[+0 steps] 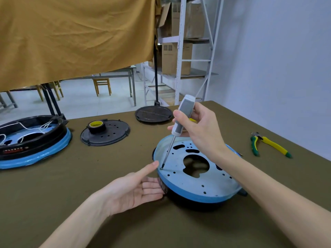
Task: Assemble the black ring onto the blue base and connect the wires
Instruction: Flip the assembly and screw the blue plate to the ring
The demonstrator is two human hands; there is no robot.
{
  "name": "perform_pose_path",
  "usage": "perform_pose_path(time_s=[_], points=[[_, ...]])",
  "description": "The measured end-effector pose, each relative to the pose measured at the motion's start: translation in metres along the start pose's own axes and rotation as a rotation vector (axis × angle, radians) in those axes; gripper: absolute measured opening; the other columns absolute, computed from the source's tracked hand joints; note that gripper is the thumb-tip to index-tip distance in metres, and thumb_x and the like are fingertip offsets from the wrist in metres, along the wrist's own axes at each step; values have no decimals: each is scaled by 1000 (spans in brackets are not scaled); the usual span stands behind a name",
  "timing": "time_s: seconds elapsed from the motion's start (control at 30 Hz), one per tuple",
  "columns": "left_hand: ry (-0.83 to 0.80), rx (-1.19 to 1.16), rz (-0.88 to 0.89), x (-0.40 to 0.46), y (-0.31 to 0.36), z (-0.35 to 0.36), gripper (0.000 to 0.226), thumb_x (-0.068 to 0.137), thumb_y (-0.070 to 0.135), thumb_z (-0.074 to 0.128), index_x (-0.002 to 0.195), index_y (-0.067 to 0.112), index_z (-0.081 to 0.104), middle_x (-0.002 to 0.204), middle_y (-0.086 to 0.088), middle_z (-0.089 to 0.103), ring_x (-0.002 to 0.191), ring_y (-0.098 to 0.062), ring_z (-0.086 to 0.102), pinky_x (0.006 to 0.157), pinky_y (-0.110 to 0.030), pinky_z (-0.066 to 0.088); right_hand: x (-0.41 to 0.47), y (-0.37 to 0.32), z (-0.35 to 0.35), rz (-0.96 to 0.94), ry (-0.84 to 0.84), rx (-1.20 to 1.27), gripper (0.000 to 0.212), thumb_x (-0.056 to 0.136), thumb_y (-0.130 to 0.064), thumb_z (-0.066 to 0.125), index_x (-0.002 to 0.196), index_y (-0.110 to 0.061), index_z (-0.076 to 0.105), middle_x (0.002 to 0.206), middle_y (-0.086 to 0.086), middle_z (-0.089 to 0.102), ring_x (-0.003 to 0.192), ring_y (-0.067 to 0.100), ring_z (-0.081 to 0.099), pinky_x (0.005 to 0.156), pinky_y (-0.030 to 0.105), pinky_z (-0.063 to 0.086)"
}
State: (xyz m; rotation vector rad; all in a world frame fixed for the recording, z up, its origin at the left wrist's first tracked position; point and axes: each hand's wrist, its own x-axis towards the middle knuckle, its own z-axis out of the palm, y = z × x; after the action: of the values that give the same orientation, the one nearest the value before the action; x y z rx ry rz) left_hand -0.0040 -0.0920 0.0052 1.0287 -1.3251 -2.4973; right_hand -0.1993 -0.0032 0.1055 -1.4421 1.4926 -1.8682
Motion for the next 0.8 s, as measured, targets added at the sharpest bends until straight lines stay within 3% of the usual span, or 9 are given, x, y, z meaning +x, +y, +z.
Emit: perform_pose_path(time_s=[0.1,0.23,0.33,0.5,0.6,0.7,0.8], points=[[13,6,0,-1,0,0,107,50,49,103,128,-10,60,120,-27,73,111,-34,74,83,-37,64,1,0,1,-13,-14,-10,19,97,-19,73,104,-6,61,97,17,70,74,27,79,63,36,64],[29,14,4,-1,0,2,109,45,50,104,126,-10,62,119,-26,73,110,-33,74,81,-36,64,3,-2,9,-68,-56,-101,22,95,-20,75,102,-6,60,94,13,68,73,26,78,67,52,64],[36,20,4,-1,1,3,110,43,50,104,126,-10,63,119,-26,74,110,-33,74,83,-37,64,4,-9,14,-105,-90,-170,27,92,-23,78,108,-11,59,91,6,68,72,22,76,66,47,64],[38,22,3,-3,1,5,112,40,50,105,125,-11,63,117,-26,74,108,-33,75,84,-38,64,10,-24,14,-255,-132,-625,53,90,-48,74,130,-30,44,71,-4,64,60,11,64,58,37,54],[44,15,6,-3,1,7,102,51,50,99,124,-11,63,115,-27,74,106,-33,76,83,-38,64,22,-42,11,-183,-298,-699,38,90,-46,73,117,-26,54,79,-9,65,63,3,59,58,25,48],[59,26,4,-3,2,7,93,56,49,92,122,-10,63,113,-26,75,104,-32,76,84,-37,65,37,-61,1,-107,-366,-778,29,84,-33,76,106,-21,61,89,-4,69,64,2,58,60,28,47],[69,33,1,-4,2,9,93,56,49,91,122,-10,63,112,-26,76,104,-32,76,85,-37,64,43,-68,-3,-146,-361,-998,39,83,-49,73,110,-29,55,75,-8,64,64,9,57,57,35,45]])
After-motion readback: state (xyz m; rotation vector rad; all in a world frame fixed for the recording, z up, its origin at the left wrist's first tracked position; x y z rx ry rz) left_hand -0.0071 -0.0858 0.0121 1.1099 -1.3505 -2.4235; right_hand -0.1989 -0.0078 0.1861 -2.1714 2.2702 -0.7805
